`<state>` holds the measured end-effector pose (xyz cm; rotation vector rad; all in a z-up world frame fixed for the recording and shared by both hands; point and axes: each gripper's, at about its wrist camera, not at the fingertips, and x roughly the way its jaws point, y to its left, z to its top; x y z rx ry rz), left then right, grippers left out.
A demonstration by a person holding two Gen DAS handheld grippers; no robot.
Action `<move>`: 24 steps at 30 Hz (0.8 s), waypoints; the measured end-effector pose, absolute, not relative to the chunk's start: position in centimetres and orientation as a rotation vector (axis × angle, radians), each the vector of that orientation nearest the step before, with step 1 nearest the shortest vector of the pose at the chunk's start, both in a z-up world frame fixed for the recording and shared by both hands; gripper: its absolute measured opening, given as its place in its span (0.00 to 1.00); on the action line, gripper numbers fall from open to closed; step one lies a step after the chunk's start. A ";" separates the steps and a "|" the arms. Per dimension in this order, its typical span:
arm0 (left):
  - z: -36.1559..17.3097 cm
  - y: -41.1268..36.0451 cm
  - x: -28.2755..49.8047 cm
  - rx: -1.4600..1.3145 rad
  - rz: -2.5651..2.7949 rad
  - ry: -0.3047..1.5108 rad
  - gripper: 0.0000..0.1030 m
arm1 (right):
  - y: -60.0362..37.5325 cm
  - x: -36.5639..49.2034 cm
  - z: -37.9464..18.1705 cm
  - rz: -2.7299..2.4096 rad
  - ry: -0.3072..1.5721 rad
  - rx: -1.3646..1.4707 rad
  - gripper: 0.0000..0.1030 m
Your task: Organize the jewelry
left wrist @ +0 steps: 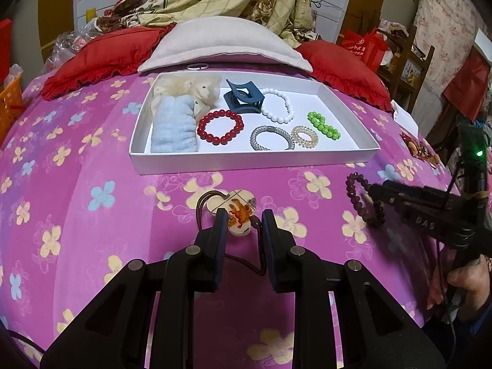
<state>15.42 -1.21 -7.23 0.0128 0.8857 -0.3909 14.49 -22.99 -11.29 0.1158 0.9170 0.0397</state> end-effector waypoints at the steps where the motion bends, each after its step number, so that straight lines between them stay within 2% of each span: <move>1: -7.3 -1.1 15.5 0.010 -0.391 0.888 0.21 | -22.9 14.7 -11.6 0.044 0.928 0.114 0.33; 4: -7.4 -1.2 15.7 0.008 -0.393 0.892 0.21 | -22.1 15.0 -11.9 0.028 0.913 0.054 0.28; 6: -7.4 -1.3 15.7 0.012 -0.394 0.893 0.21 | -22.1 15.0 -12.0 0.030 0.910 0.058 0.08; 24: -6.7 -1.1 15.3 0.011 -0.387 0.868 0.21 | -23.1 12.0 -5.1 0.084 0.641 0.200 0.08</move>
